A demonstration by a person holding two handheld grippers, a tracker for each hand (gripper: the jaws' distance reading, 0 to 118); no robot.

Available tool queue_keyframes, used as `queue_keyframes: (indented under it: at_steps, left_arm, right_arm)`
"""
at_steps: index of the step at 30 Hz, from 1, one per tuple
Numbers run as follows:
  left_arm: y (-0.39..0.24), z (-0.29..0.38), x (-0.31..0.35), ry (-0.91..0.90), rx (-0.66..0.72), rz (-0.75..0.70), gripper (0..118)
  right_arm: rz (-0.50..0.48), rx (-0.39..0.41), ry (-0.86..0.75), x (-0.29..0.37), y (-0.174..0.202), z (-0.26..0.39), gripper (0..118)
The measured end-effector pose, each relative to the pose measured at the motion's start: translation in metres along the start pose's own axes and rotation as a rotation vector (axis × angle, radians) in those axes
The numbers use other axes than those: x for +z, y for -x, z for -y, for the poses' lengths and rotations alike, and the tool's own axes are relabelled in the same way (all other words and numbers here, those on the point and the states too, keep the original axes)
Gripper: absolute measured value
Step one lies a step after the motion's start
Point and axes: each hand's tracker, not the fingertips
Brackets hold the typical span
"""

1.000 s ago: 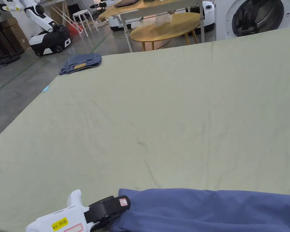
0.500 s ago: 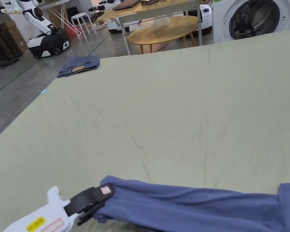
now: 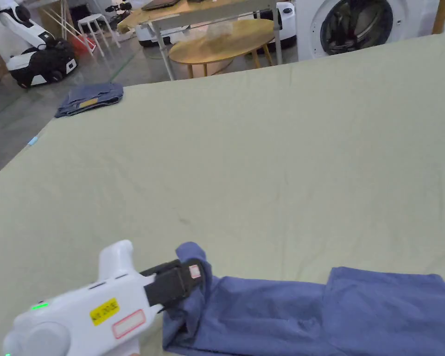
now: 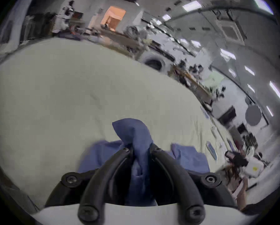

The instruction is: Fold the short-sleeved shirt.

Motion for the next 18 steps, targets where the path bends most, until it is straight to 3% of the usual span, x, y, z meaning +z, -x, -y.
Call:
queue_keyframes:
  at_steps: [5,6,7,12,13,15,18]
  left_arm:
    - [-0.034,0.032,-0.080,0.184,0.017,0.124,12]
    - [-0.037,0.031,-0.085,0.206,0.009,0.109,22]
    - [-0.039,0.029,-0.086,0.218,-0.003,0.101,41]
    - [-0.022,0.009,-0.037,0.004,0.090,0.309,44]
    - [-0.015,0.007,-0.031,-0.035,0.135,0.299,35]
    - [-0.003,0.009,-0.037,0.000,0.166,0.200,0]
    - [-0.004,0.027,-0.060,0.077,0.124,0.127,0]
  right_arm:
    - [0.011,0.012,0.003,0.006,0.001,0.003,0]
    - [0.019,0.015,0.008,0.006,0.001,0.003,0]
    - [0.025,0.016,0.012,0.006,0.000,0.003,0]
    - [0.023,-0.014,0.015,0.005,-0.008,0.006,0]
    - [0.021,-0.020,0.017,0.004,-0.009,0.006,0]
    - [0.019,-0.026,0.023,0.002,-0.009,0.008,0]
    - [0.008,-0.043,0.033,0.000,-0.010,0.011,0]
